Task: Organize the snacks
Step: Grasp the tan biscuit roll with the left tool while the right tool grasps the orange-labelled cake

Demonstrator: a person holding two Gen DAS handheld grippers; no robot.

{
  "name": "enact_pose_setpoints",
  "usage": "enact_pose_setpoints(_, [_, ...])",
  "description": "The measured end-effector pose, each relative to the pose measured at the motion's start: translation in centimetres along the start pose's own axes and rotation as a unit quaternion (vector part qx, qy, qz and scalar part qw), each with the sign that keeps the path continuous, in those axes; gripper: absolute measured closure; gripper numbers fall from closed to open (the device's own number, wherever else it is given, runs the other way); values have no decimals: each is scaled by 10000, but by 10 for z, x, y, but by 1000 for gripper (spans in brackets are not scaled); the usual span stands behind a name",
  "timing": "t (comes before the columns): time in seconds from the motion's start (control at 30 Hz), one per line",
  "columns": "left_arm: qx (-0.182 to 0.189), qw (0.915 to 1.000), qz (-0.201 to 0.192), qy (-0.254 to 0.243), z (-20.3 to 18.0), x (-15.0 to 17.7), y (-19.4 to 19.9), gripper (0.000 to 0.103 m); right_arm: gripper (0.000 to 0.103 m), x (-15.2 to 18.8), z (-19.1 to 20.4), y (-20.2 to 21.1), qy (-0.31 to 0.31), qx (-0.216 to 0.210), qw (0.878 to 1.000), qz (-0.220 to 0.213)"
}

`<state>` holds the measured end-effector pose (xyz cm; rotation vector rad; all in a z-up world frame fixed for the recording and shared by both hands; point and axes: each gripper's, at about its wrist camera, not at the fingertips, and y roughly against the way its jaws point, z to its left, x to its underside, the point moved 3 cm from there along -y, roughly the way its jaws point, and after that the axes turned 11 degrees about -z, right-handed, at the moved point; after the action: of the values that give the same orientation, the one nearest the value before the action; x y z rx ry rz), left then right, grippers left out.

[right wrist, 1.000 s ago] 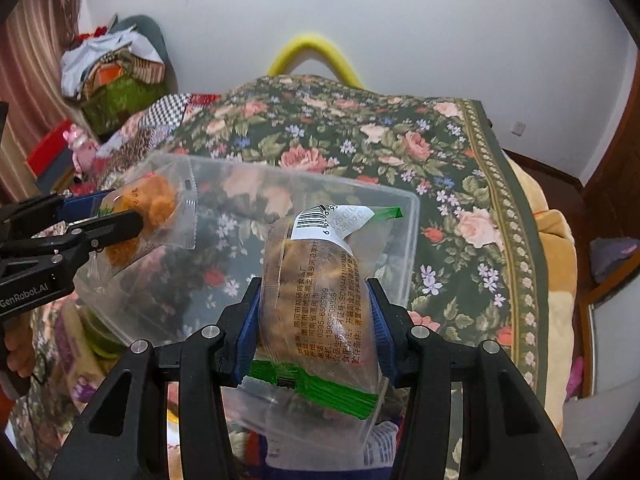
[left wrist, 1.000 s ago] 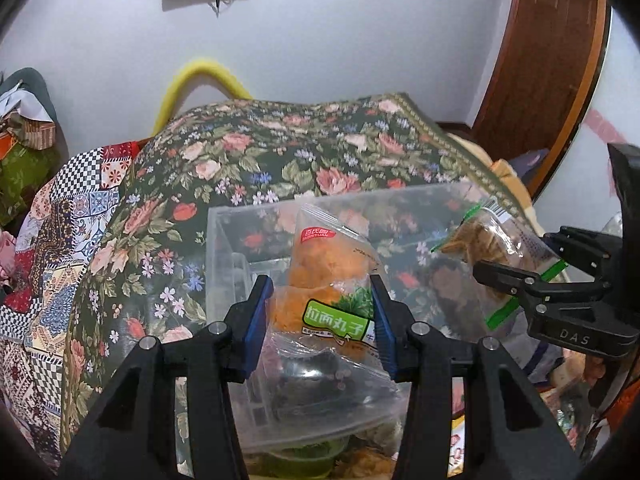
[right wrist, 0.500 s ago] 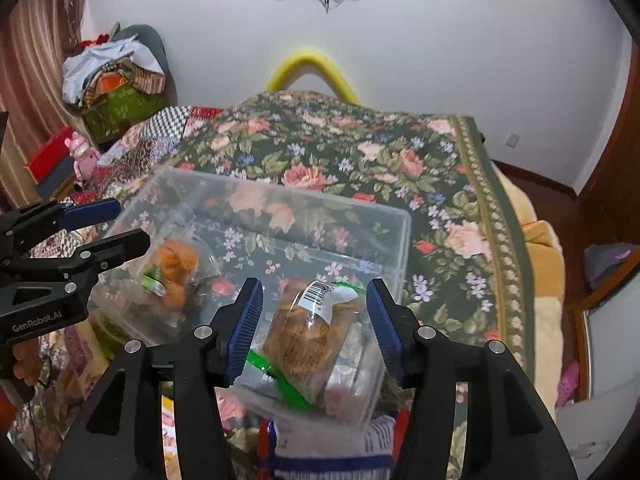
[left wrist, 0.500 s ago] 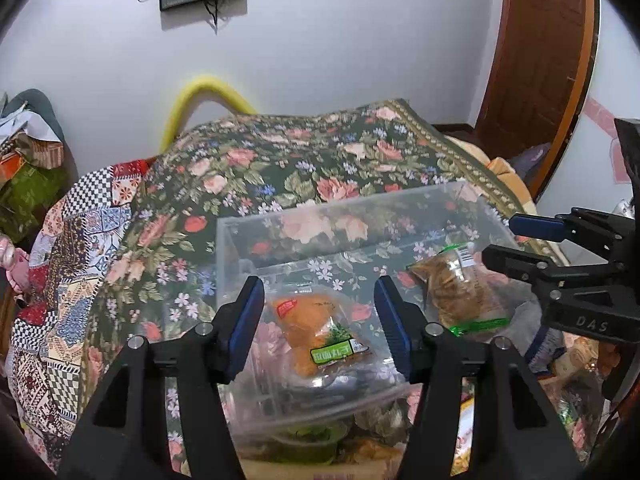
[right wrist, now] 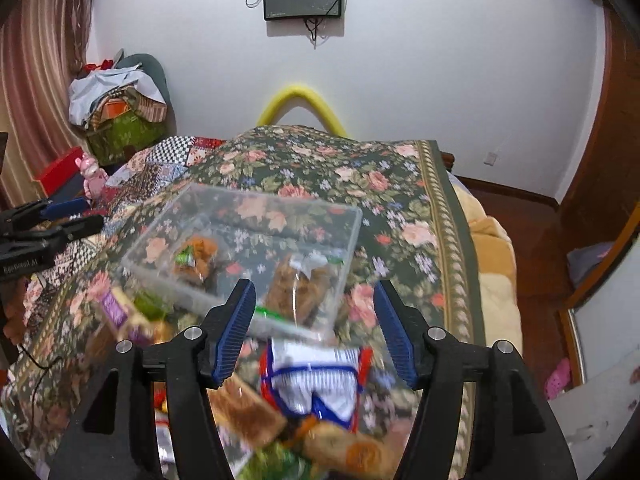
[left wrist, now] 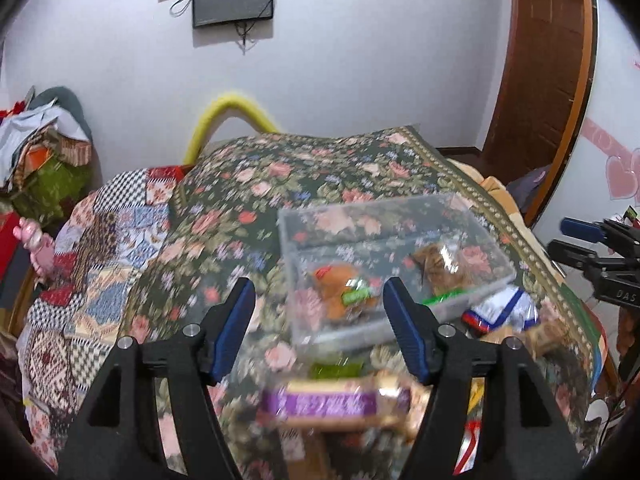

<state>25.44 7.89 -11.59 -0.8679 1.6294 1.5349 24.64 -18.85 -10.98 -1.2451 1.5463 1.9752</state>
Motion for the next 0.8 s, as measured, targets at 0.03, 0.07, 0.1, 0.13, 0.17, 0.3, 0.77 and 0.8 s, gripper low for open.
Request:
enact_pose_setpoints(0.03, [-41, 10000, 46, 14, 4, 6, 3, 37, 45, 6, 0, 4, -10, 31, 10000, 27])
enact_pose_setpoints(0.07, [-69, 9999, 110, 47, 8, 12, 6, 36, 45, 11, 0, 7, -19, 54, 10000, 56])
enact_pose_setpoints(0.1, [-82, 9998, 178, 83, 11, 18, 8, 36, 45, 17, -2, 9, -43, 80, 9999, 84])
enact_pose_setpoints(0.13, [-95, 9996, 238, 113, 13, 25, 10, 36, 45, 24, -3, 12, -92, 103, 9998, 127])
enact_pose_setpoints(0.17, [-115, 9993, 324, 157, 17, 35, 12, 36, 45, 29, -3, 13, -127, 107, 9997, 169])
enact_pose_setpoints(0.3, [-165, 9976, 622, 265, 23, 66, 15, 36, 45, 55, -5, 18, -263, 174, 9987, 400])
enact_pose_setpoints(0.77, [-275, 9891, 1287, 657, 24, 138, -5, 36, 17, 113, -28, 5, -893, 605, 9895, 966])
enact_pose_setpoints(0.8, [-287, 9889, 1286, 681, 24, 139, -7, 36, 17, 114, -30, 2, -955, 576, 9887, 1005])
